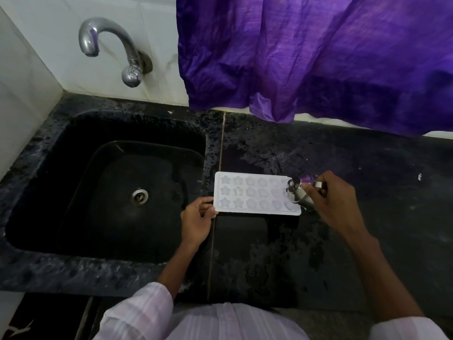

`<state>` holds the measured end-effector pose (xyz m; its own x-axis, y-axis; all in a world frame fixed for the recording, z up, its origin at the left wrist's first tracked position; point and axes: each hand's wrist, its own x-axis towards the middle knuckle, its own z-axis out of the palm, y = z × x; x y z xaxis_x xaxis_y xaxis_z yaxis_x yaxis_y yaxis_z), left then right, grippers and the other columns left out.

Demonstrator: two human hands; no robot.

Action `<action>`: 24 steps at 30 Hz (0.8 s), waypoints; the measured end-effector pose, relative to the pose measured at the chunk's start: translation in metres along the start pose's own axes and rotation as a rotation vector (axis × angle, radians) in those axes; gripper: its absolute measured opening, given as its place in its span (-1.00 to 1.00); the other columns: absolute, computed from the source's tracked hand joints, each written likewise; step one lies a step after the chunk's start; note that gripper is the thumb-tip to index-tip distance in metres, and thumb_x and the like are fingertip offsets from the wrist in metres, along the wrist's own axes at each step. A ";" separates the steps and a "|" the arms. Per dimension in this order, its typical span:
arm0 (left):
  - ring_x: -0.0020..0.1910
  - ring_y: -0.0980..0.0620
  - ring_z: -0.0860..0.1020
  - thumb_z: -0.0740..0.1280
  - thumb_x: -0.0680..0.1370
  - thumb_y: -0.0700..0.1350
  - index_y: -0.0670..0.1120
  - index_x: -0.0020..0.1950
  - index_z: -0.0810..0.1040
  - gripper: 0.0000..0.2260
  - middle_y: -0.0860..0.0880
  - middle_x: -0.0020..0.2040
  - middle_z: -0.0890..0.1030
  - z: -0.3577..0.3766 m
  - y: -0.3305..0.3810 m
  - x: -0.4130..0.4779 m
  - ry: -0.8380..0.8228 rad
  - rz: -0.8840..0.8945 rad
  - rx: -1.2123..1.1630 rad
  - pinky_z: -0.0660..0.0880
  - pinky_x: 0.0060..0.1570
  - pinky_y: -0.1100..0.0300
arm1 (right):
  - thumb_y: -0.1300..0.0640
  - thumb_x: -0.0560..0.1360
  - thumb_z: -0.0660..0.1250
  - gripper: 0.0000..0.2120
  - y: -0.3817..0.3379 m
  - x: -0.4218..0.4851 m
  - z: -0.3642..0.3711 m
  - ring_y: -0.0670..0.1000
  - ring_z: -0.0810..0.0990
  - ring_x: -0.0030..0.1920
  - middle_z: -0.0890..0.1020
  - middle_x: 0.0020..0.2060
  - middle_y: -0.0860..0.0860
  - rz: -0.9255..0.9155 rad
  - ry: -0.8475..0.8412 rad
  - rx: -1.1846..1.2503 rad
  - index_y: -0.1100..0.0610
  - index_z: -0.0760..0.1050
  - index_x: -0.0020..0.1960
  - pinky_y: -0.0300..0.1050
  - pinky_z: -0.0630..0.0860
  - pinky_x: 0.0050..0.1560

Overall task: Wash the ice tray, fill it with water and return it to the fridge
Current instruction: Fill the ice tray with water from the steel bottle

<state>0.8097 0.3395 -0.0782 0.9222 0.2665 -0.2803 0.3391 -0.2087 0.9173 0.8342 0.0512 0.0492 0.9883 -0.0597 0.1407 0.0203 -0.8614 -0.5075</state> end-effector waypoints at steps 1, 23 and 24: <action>-0.18 0.08 0.70 0.37 0.57 -0.33 -0.14 0.16 0.63 -0.79 -0.02 -0.13 0.71 0.000 0.000 0.000 0.001 -0.003 -0.007 0.65 -0.02 0.20 | 0.10 0.50 0.44 -0.73 0.000 0.001 0.000 -0.06 0.35 -0.39 0.43 -0.38 0.01 -0.001 -0.001 0.000 0.20 0.39 -0.21 -0.19 0.29 -0.37; -0.17 0.08 0.69 0.37 0.57 -0.34 -0.18 0.17 0.63 -0.80 -0.08 -0.10 0.70 0.001 0.003 -0.003 0.029 0.013 0.020 0.60 -0.12 0.38 | 0.11 0.50 0.44 -0.73 0.002 0.026 0.001 -0.02 0.37 -0.38 0.43 -0.38 0.02 -0.030 -0.006 0.009 0.20 0.39 -0.20 -0.20 0.31 -0.37; -0.17 0.09 0.69 0.37 0.57 -0.33 -0.17 0.17 0.63 -0.79 -0.07 -0.09 0.70 0.001 0.003 -0.003 0.029 0.011 0.023 0.61 -0.11 0.37 | 0.12 0.50 0.44 -0.73 0.003 0.026 0.001 -0.01 0.38 -0.38 0.44 -0.38 0.03 -0.034 -0.006 0.010 0.21 0.39 -0.20 -0.18 0.32 -0.38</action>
<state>0.8085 0.3375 -0.0750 0.9203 0.2915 -0.2610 0.3331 -0.2336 0.9135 0.8605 0.0477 0.0502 0.9878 -0.0271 0.1534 0.0558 -0.8577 -0.5110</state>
